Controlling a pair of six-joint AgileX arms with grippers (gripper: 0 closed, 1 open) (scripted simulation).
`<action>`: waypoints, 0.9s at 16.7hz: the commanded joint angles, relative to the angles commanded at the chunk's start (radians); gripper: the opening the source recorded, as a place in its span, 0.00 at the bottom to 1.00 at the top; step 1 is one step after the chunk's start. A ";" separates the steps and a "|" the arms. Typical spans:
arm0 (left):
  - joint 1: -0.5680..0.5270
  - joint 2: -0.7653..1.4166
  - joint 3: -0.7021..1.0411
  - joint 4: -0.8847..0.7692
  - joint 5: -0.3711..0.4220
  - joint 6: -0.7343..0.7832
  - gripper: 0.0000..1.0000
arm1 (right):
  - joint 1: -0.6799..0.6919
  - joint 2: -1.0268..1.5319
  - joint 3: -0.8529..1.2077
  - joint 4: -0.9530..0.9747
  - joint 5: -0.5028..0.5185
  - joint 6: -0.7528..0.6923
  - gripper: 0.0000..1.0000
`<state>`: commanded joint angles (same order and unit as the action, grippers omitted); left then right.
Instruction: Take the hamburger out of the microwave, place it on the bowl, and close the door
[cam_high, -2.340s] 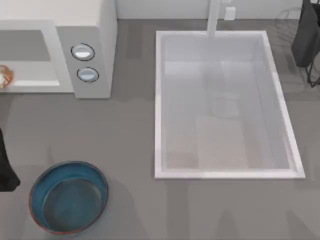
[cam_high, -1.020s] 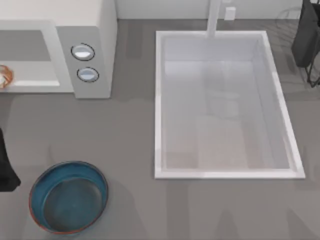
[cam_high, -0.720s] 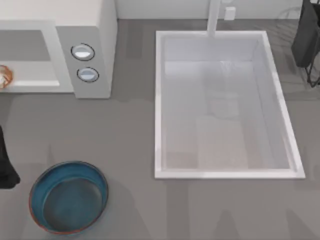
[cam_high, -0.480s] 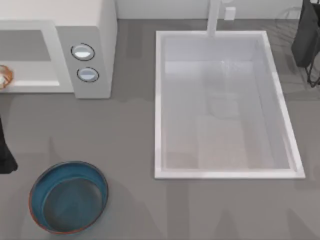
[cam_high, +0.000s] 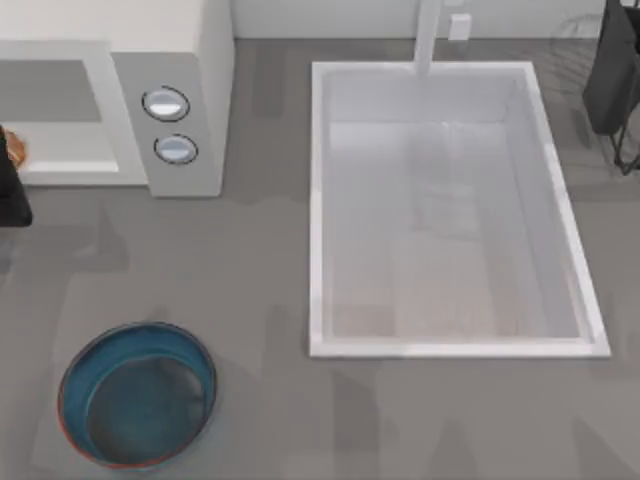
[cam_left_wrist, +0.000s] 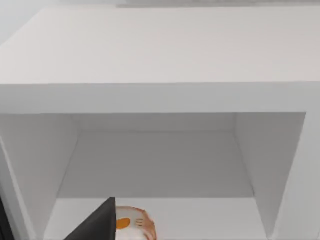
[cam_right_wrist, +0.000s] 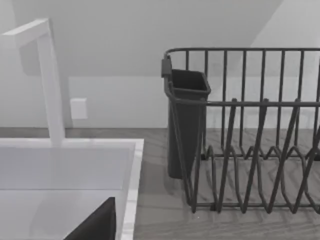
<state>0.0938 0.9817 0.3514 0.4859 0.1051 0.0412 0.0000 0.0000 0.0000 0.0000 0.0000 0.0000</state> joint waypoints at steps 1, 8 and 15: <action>0.010 0.104 0.037 0.051 0.011 0.004 1.00 | 0.000 0.000 0.000 0.000 0.000 0.000 1.00; 0.078 0.816 0.292 0.403 0.087 0.034 1.00 | 0.000 0.000 0.000 0.000 0.000 0.000 1.00; 0.128 1.339 0.478 0.661 0.143 0.056 1.00 | 0.000 0.000 0.000 0.000 0.000 0.000 1.00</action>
<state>0.2214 2.3205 0.8297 1.1470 0.2481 0.0973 0.0000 0.0000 0.0000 0.0000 0.0000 0.0000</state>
